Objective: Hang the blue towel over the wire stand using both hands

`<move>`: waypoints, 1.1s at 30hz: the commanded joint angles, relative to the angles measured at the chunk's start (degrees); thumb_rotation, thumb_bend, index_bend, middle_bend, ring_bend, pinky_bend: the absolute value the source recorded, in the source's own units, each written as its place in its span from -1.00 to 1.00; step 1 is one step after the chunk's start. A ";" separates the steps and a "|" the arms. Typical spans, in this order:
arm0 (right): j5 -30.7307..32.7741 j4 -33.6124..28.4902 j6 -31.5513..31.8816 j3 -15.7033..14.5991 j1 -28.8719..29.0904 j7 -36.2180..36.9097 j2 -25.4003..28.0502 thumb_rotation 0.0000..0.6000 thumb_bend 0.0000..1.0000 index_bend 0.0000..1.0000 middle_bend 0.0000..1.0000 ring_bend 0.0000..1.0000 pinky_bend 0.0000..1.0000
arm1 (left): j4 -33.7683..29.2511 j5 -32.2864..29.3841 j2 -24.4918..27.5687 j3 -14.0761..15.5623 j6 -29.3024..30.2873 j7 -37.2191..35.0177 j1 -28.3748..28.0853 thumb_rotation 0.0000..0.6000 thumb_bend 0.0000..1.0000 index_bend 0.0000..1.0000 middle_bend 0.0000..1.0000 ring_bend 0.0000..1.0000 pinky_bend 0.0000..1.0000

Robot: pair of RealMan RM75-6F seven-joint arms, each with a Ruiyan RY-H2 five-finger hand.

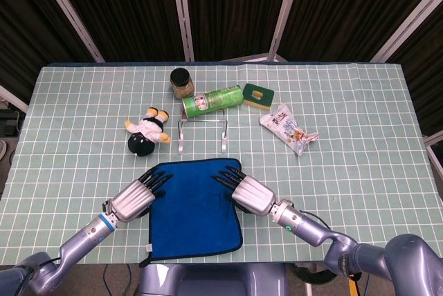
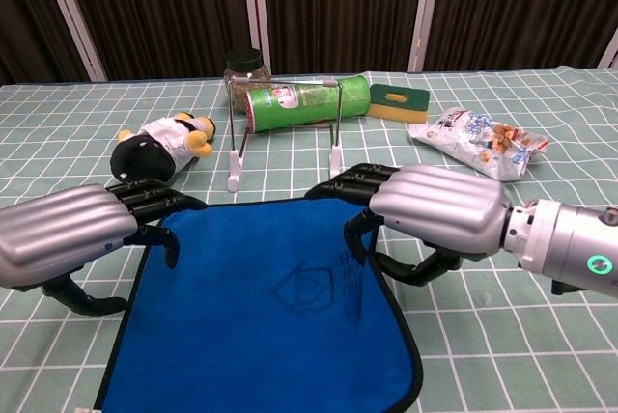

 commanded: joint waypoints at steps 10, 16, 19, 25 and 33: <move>-0.34 1.11 0.55 -0.30 -0.21 0.53 -0.57 1.00 0.03 0.26 -0.94 -1.00 -1.00 | 2.72 -1.17 -2.13 1.16 0.33 -1.05 -0.48 1.00 -0.45 -0.24 -1.00 -1.00 -1.00; -0.35 1.15 0.83 -0.25 -0.30 0.58 -0.59 1.00 0.03 0.26 -0.94 -1.00 -1.00 | 3.13 -1.44 -2.80 1.44 0.19 -0.82 -1.04 1.00 -0.45 -0.23 -1.00 -1.00 -1.00; -0.20 1.05 0.83 -0.13 -0.35 0.44 -0.54 1.00 0.03 0.26 -0.94 -1.00 -1.00 | 2.79 -1.41 -2.54 1.67 0.59 -0.70 -1.12 1.00 -0.45 -0.22 -1.00 -1.00 -1.00; -0.14 0.92 0.82 -0.01 -0.36 0.07 -0.57 1.00 0.03 0.26 -0.94 -1.00 -1.00 | 2.11 -1.12 -0.86 2.67 1.62 -0.65 -0.83 1.00 -0.46 -0.22 -1.00 -1.00 -1.00; -0.34 0.71 0.80 -0.12 -0.35 -0.44 -0.72 1.00 0.03 0.26 -0.94 -1.00 -1.00 | 3.28 -1.88 -0.67 2.98 1.75 -1.26 -0.65 1.00 -0.46 -0.22 -1.00 -1.00 -1.00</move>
